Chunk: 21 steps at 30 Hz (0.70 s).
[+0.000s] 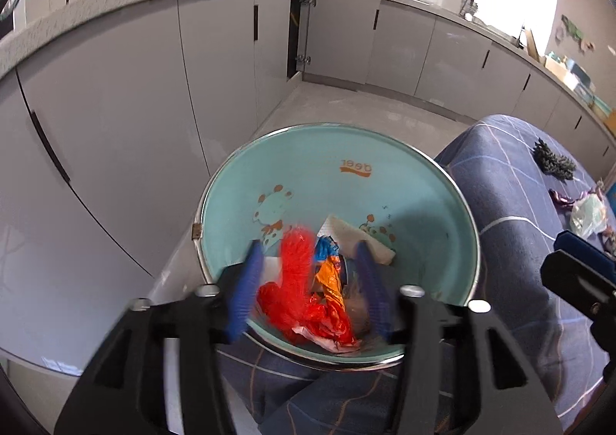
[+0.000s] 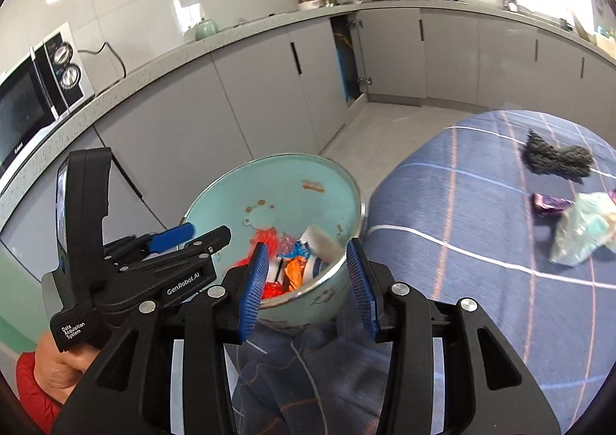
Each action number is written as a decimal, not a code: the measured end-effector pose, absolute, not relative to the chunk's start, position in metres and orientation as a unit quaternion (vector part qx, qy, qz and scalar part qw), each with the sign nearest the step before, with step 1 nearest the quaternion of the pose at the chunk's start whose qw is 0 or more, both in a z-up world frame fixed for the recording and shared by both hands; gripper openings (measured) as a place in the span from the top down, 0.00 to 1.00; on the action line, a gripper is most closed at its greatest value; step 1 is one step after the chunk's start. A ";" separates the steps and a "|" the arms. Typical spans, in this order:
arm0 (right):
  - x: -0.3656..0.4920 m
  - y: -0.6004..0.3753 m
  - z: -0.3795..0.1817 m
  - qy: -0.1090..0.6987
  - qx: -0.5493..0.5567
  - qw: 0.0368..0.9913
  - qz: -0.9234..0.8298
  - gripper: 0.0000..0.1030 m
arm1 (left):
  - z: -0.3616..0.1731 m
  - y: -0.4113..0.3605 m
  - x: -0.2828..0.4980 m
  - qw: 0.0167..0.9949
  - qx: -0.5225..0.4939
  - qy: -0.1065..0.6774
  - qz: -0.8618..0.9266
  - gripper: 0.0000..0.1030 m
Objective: Collect trash
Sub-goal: 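Carry the wrapper and red mesh net over the teal bucket and release both, then move both open tools back toward the remaining trash on the table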
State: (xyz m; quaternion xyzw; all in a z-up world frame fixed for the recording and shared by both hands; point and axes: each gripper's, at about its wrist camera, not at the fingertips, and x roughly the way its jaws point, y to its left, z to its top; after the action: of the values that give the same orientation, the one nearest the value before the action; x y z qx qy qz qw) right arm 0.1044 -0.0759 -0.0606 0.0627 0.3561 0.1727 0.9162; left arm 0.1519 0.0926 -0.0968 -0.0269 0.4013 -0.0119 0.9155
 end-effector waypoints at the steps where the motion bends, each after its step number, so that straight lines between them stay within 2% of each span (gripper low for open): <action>1: 0.103 -0.078 -0.060 0.354 0.065 0.917 0.169 0.59 | -0.095 0.090 0.150 0.918 -0.018 0.396 -0.005 0.36; 3: 0.098 -0.086 -0.059 0.348 0.069 0.921 0.158 0.58 | -0.092 0.087 0.147 0.921 -0.011 0.390 -0.004 0.35; 4: 0.095 -0.090 -0.059 0.345 0.071 0.923 0.153 0.56 | -0.091 0.084 0.146 0.921 -0.009 0.389 -0.007 0.32; 5: 0.093 -0.094 -0.058 0.343 0.074 0.925 0.148 0.54 | -0.089 0.083 0.145 0.922 -0.008 0.388 -0.006 0.24; 7: 0.089 -0.100 -0.057 0.339 0.079 0.927 0.140 0.54 | -0.087 0.082 0.143 0.923 -0.006 0.384 0.004 0.17; 12: 0.080 -0.114 -0.054 0.330 0.092 0.931 0.126 0.53 | -0.082 0.081 0.138 0.925 -0.004 0.380 0.003 0.16; 16: 0.073 -0.121 -0.050 0.318 0.094 0.936 0.116 0.53 | -0.074 0.078 0.132 0.929 -0.008 0.369 -0.002 0.07; 21: 0.065 -0.131 -0.046 0.307 0.092 0.942 0.101 0.52 | -0.063 0.070 0.123 0.935 -0.007 0.355 -0.016 0.06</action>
State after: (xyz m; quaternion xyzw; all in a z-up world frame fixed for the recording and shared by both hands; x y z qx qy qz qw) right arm 0.0648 -0.1308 -0.0457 0.0918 0.3065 0.1009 0.9420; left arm 0.1227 0.0699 -0.0634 -0.0067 0.3551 -0.0156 0.9347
